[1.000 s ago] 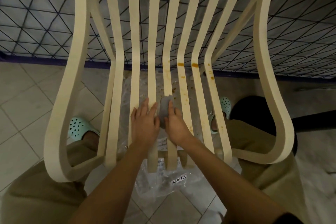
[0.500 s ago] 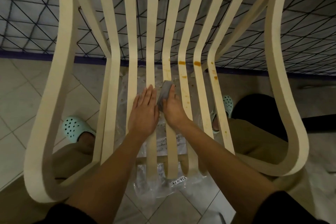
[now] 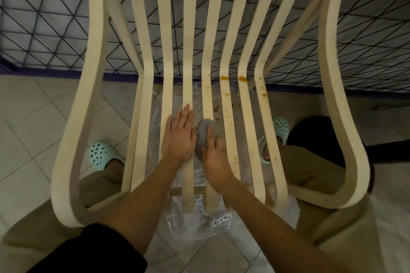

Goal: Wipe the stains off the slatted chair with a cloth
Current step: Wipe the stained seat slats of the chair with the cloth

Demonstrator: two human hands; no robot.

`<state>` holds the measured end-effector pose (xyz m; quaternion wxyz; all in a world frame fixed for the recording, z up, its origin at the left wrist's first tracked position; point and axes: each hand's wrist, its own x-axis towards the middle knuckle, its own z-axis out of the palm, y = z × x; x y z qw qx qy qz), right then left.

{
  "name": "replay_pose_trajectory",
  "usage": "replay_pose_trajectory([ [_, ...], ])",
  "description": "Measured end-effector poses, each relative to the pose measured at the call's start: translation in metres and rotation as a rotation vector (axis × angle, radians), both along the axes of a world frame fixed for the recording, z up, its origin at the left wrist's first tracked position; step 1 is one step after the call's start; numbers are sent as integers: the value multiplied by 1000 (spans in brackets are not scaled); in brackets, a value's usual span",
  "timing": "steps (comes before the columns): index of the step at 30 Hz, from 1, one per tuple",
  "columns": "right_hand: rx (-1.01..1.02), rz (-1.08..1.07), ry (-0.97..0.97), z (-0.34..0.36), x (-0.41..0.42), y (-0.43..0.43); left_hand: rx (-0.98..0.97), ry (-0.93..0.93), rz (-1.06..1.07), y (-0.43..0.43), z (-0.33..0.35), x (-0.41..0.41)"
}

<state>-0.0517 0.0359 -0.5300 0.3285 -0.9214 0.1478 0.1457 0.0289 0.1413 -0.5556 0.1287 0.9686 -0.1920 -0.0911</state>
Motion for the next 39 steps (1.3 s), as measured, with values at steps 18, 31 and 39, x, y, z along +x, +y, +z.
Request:
replay_pose_trajectory([
  [18, 37, -9, -10, 1, -48, 7, -50, -24, 14, 0, 4, 2],
  [31, 1, -73, 12, -12, 34, -6, -8, -25, 24, -5, 3, 3],
  [39, -101, -9, 24, -7, 99, -21, 15, -17, 51, -5, -4, 4],
])
